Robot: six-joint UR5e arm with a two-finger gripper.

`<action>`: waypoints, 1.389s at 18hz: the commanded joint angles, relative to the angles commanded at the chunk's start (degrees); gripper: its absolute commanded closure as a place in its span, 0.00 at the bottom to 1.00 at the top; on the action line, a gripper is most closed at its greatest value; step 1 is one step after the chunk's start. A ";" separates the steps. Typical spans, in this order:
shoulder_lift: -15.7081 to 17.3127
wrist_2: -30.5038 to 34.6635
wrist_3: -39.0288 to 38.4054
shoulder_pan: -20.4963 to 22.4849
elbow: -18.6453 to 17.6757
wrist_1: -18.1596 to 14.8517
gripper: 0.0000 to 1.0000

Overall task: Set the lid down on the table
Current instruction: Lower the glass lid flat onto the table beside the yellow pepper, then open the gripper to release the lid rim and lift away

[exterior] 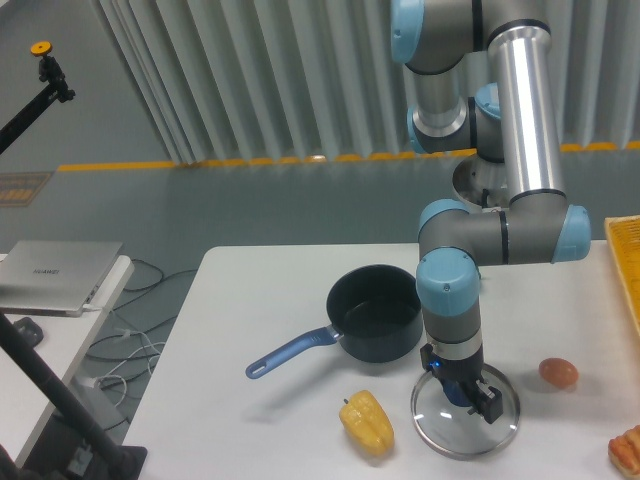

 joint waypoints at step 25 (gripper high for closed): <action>11.95 3.16 11.51 5.62 -5.98 -0.53 0.00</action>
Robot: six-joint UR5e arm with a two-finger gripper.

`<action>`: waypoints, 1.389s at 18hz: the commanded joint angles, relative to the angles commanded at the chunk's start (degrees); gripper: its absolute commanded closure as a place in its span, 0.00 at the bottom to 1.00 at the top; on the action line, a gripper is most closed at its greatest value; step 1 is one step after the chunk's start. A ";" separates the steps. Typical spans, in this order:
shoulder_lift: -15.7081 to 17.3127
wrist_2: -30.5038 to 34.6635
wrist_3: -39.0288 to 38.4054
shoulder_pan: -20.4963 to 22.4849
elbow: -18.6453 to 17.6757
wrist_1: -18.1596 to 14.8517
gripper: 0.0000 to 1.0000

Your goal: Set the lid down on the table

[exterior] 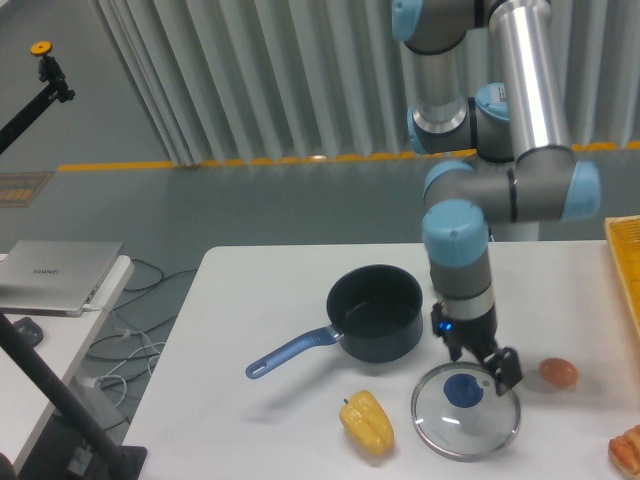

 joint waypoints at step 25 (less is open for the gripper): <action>4.22 -0.44 31.65 14.25 -0.26 -3.69 0.00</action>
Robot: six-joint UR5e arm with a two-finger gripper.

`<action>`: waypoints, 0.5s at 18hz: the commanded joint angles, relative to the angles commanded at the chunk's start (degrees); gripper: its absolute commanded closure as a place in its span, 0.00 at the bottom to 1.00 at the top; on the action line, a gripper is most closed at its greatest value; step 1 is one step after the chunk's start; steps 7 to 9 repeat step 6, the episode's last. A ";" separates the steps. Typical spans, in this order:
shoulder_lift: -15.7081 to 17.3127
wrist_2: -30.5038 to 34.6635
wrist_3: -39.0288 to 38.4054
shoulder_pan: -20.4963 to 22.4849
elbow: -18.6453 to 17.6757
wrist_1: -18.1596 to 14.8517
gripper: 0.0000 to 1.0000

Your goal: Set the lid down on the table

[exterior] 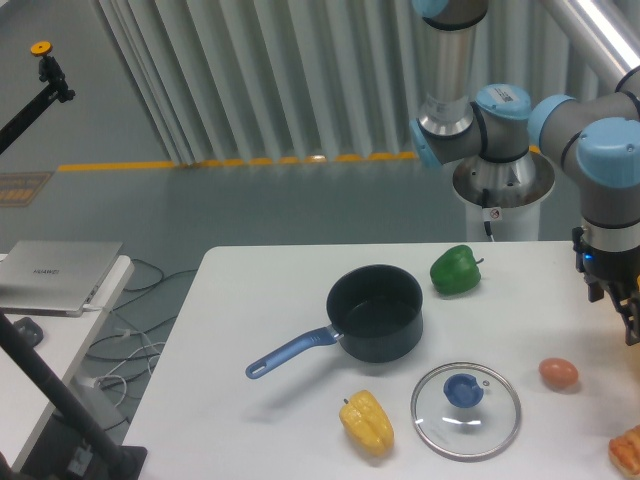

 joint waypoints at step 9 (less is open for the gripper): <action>0.09 -1.32 0.00 0.18 -0.09 -0.53 0.00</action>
